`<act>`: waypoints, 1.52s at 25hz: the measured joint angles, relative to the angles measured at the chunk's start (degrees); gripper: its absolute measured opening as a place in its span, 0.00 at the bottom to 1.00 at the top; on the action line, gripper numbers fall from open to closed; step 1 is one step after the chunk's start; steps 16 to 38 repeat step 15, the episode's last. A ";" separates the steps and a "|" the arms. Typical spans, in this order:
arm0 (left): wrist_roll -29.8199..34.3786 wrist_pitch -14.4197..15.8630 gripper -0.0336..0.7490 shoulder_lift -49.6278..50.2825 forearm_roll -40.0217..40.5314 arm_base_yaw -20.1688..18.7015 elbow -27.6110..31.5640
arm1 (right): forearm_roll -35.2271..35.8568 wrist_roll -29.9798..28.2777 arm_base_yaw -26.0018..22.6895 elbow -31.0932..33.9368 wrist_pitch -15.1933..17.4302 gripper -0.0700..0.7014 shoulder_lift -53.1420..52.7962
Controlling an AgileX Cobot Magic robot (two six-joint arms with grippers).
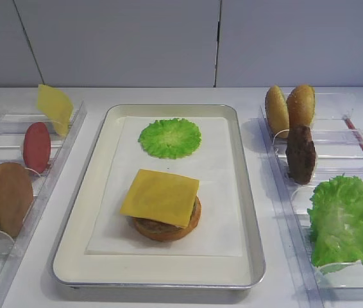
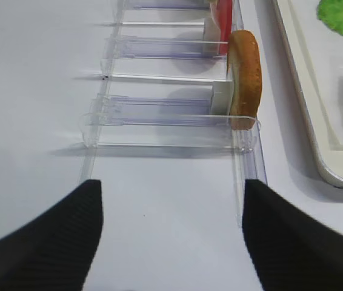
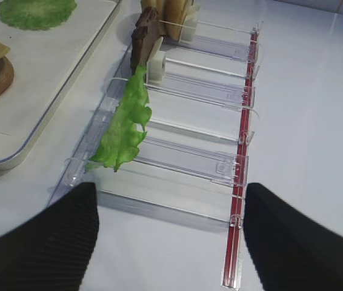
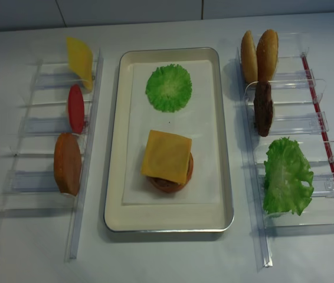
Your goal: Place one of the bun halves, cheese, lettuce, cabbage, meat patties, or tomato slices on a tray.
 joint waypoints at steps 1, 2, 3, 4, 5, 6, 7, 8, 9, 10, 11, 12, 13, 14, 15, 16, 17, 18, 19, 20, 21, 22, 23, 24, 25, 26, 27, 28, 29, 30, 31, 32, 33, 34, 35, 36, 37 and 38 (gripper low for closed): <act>0.00 0.00 0.65 0.00 0.00 0.00 0.00 | 0.00 0.00 0.00 0.00 0.00 0.76 0.00; 0.00 0.00 0.65 0.00 0.00 0.00 0.00 | 0.00 0.00 0.00 0.00 0.00 0.76 0.00; 0.00 0.00 0.65 0.00 0.00 0.00 0.00 | 0.00 0.00 0.00 0.00 0.00 0.76 0.00; 0.00 0.00 0.65 0.00 0.00 0.00 0.00 | 0.00 0.00 0.00 0.00 0.00 0.76 0.00; 0.00 0.00 0.65 0.00 0.00 0.00 0.00 | 0.00 0.00 0.00 0.00 0.00 0.76 0.00; 0.00 0.00 0.65 0.00 0.00 0.00 0.00 | 0.00 0.00 0.00 0.00 0.00 0.76 0.00; 0.00 0.00 0.65 0.00 0.00 0.00 0.00 | 0.00 -0.11 0.00 0.00 0.00 0.76 0.00; 0.00 0.00 0.65 0.00 0.00 0.00 0.00 | 0.00 -0.11 0.00 0.00 0.00 0.76 0.00; 0.00 0.00 0.65 0.00 0.00 0.00 0.00 | 0.00 -0.11 0.00 0.00 0.00 0.76 0.00; 0.00 0.00 0.65 0.00 0.00 0.00 0.00 | 0.00 -0.11 0.00 0.00 0.00 0.76 0.00; 0.00 0.00 0.65 0.00 0.00 0.00 0.00 | 0.00 -0.11 0.00 0.00 0.00 0.76 0.00; 0.00 0.00 0.65 0.00 0.00 0.00 0.00 | 0.00 -0.11 0.00 0.00 0.00 0.76 0.00; 0.00 0.00 0.65 0.00 0.00 0.00 0.00 | 0.00 -0.11 0.00 0.00 0.00 0.76 0.00; 0.00 0.00 0.65 0.00 0.00 0.00 0.00 | 0.00 -0.11 0.00 0.00 0.00 0.76 0.00; 0.00 0.00 0.65 0.00 0.00 0.00 0.00 | 0.00 -0.11 0.00 0.00 0.00 0.76 0.00; 0.00 0.00 0.65 0.00 0.00 0.00 0.00 | 0.00 -0.11 0.00 0.00 0.00 0.76 0.00; 0.00 0.00 0.65 0.00 0.00 0.00 0.00 | 0.00 -0.11 0.00 0.00 0.00 0.76 0.00; 0.00 0.00 0.65 0.00 0.00 0.00 0.00 | 0.00 -0.11 0.00 0.00 0.00 0.76 0.00; 0.00 0.00 0.65 0.00 0.00 0.00 0.00 | 0.00 -0.11 0.00 0.00 0.00 0.76 0.00; 0.00 0.00 0.65 0.00 0.00 0.00 0.00 | 0.00 -0.11 0.00 0.00 0.00 0.76 0.00; 0.00 0.00 0.65 0.00 0.00 0.00 0.00 | 0.00 -0.11 0.00 0.00 0.00 0.76 0.00; 0.00 0.00 0.65 0.00 0.00 0.00 0.00 | 0.00 -0.11 0.00 0.00 0.00 0.76 0.00; 0.00 0.00 0.65 0.00 0.00 0.00 0.00 | 0.00 -0.11 0.00 0.00 0.00 0.76 0.00; 0.00 0.00 0.65 0.00 0.00 0.00 0.00 | 0.00 -0.11 0.00 0.00 0.00 0.76 0.00; 0.00 0.00 0.65 0.00 0.00 0.00 0.00 | 0.00 -0.11 0.00 0.00 0.00 0.76 0.00; 0.00 0.00 0.65 0.00 0.00 0.00 0.00 | 0.00 -0.11 0.00 0.00 0.00 0.76 0.00; 0.00 0.00 0.65 0.00 0.00 0.00 0.00 | 0.00 -0.11 0.00 0.00 0.00 0.76 0.00; 0.00 0.00 0.65 0.00 0.00 0.00 0.00 | 0.00 -0.11 0.00 0.00 0.00 0.76 0.00; 0.00 0.00 0.65 0.00 0.00 0.00 0.00 | 0.00 -0.11 0.00 0.00 0.00 0.76 0.00; 0.00 0.00 0.65 0.00 0.00 0.00 0.00 | 0.00 -0.11 0.00 0.00 0.00 0.76 0.00; 0.00 0.00 0.65 0.00 0.00 0.00 0.00 | 0.00 -0.11 0.00 0.00 0.00 0.76 0.00; 0.00 0.00 0.65 0.00 0.00 0.00 0.00 | 0.00 -0.11 0.00 0.00 0.00 0.76 0.00; 0.00 0.00 0.65 0.00 0.00 0.00 0.00 | 0.00 -0.11 0.00 0.00 0.00 0.76 0.00; 0.00 0.00 0.65 0.00 0.00 0.00 0.00 | 0.00 -0.11 0.00 0.00 0.00 0.76 0.00; 0.00 0.00 0.65 0.00 0.00 0.00 0.00 | 0.00 -0.11 0.00 0.00 0.00 0.76 0.00; 0.00 0.00 0.65 0.00 0.00 0.00 0.00 | 0.00 -0.11 0.00 0.00 0.00 0.76 0.00; 0.00 0.00 0.65 0.00 0.00 0.00 0.00 | 0.00 -0.11 0.00 0.00 0.00 0.76 0.00; 0.00 0.00 0.65 0.00 0.00 0.00 0.00 | 0.00 -0.11 0.00 0.00 0.00 0.76 0.00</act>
